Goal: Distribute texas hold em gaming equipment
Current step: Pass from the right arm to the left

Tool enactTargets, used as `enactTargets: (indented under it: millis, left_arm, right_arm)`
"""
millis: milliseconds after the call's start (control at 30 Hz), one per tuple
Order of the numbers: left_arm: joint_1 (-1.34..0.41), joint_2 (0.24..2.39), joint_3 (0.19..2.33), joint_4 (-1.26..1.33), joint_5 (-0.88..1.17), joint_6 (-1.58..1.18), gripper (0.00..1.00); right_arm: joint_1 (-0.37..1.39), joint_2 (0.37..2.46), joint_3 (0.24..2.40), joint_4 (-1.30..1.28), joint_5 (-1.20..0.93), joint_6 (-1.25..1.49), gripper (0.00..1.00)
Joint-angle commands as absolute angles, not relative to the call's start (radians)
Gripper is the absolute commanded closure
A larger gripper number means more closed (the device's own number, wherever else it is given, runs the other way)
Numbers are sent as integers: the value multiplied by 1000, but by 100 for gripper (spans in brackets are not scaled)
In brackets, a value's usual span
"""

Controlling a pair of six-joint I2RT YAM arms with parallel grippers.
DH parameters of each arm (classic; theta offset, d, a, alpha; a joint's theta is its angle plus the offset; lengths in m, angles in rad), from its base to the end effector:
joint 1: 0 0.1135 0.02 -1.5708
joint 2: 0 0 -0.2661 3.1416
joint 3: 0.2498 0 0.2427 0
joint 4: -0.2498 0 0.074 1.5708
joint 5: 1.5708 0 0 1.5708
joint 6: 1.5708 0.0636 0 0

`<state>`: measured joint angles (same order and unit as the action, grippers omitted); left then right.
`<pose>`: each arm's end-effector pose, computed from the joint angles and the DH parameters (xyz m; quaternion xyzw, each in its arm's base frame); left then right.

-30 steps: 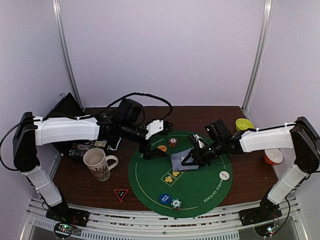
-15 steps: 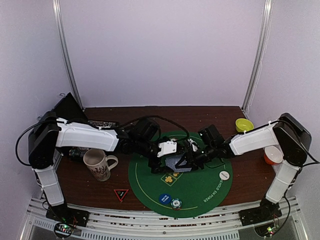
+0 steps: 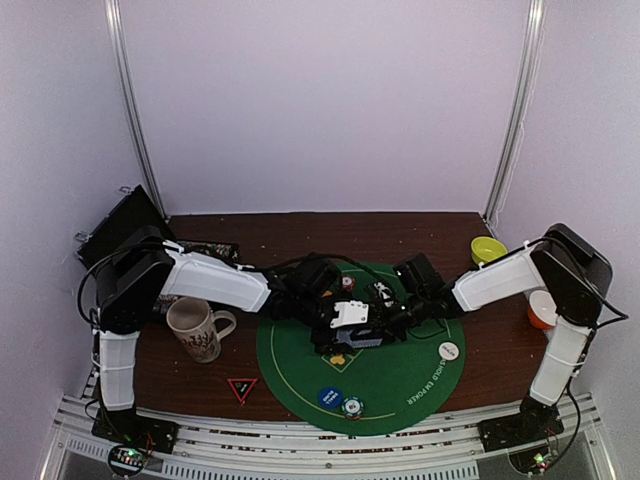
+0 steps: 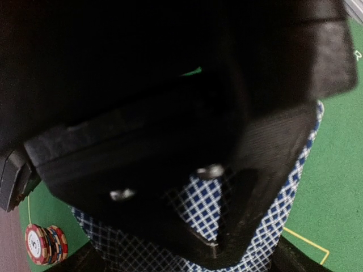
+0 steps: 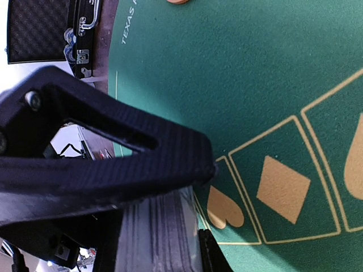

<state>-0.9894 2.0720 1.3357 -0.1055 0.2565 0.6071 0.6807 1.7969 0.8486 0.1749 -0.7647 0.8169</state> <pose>0.2351 -0.3872 0.1323 0.6954 0.6141 -0.1845 0.3244 0.2453 0.2553 0.1330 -0.0863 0.8629 0.4971 0.0298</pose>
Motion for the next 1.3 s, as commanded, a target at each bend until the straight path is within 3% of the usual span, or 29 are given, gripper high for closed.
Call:
enactTargets:
  millis: [0,100,467,600,733,1067,1267]
  left_arm:
    - [-988,2103,1385,-66,232,602,14]
    - [-990,2105,1376,-35,252,582,18]
    - [-1001,2122,1354,55,336,542,13]
    - [-1002,2124,1341,41,350,531,35]
    - [-1000,2122,1315,11,332,558,40]
    - [-998,2131,1304,-27,298,581,42]
    - [-979,2139,1305,-13,318,549,45]
  right_arm:
    - [689,1817,881,169,-767,814,100]
    - [689,1827,887,164,-766,819,100]
    - [687,1840,905,110,-757,800,99]
    - [685,1831,925,39,-724,770,86]
    - [678,1809,920,13,-702,761,75]
    - [670,1748,957,-132,-616,683,44]
    - [667,1732,966,-209,-542,646,40]
